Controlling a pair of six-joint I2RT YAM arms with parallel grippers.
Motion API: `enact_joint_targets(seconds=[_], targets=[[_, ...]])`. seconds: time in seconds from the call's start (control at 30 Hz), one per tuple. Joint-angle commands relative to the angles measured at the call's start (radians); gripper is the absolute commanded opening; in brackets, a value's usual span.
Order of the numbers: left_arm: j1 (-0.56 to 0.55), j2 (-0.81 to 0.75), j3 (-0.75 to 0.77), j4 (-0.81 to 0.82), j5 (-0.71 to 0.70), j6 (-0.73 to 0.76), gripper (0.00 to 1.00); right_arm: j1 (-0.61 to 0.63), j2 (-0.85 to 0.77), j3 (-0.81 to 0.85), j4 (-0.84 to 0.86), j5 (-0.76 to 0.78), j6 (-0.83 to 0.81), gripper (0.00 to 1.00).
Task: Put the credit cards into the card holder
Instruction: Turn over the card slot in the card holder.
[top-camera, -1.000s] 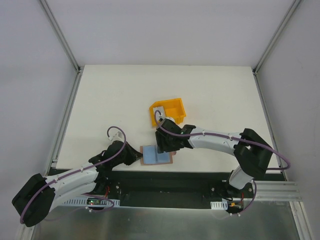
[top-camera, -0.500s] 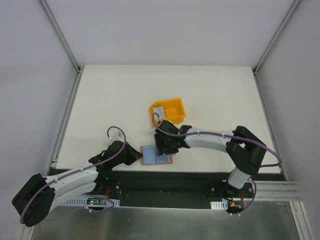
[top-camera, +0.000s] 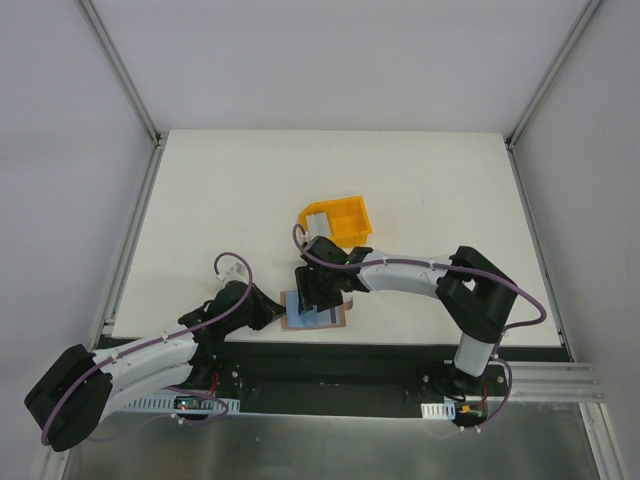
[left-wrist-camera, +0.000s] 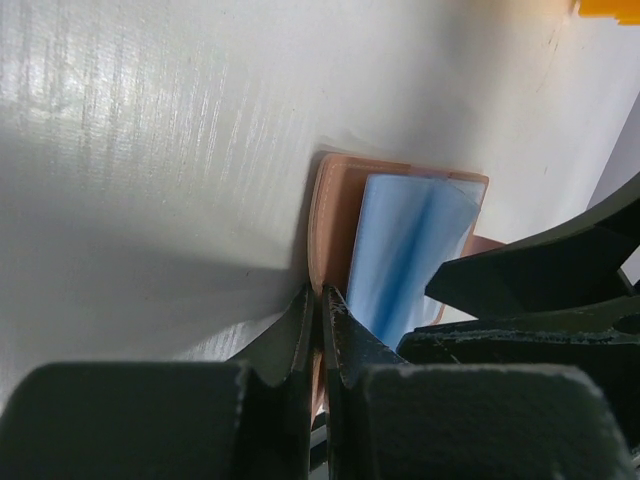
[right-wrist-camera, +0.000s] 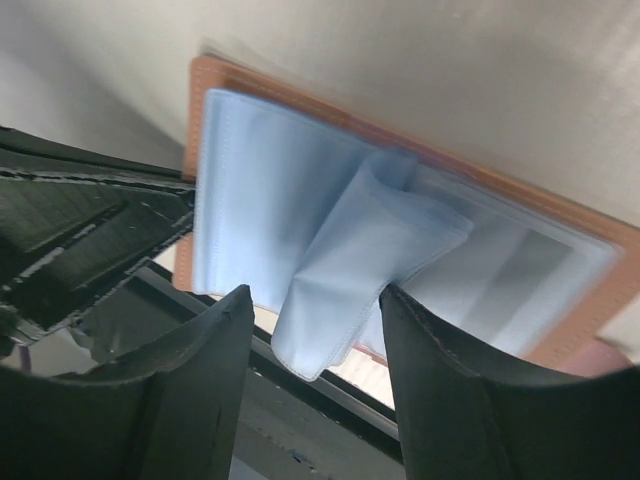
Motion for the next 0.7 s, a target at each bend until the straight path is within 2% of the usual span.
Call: enact_joint_targets(seconds=[0.0, 0.2, 0.4, 0.67], targets=[[0.001, 0.032, -0.027, 0.031, -0.016, -0.04, 0.0, 0.002, 0.033, 0.067, 0.061, -0.083, -0.008, 0.56], [0.003, 0.036, -0.058, 0.068, -0.038, -0.092, 0.0, -0.002, -0.015, 0.076, 0.141, -0.129, -0.023, 0.57], [0.001, 0.008, -0.058, 0.046, -0.058, -0.092, 0.0, -0.008, -0.017, 0.085, 0.213, -0.243, -0.02, 0.59], [0.001, -0.013, -0.058, 0.023, -0.07, -0.094, 0.0, -0.017, -0.131, 0.078, 0.222, -0.249, -0.082, 0.6]])
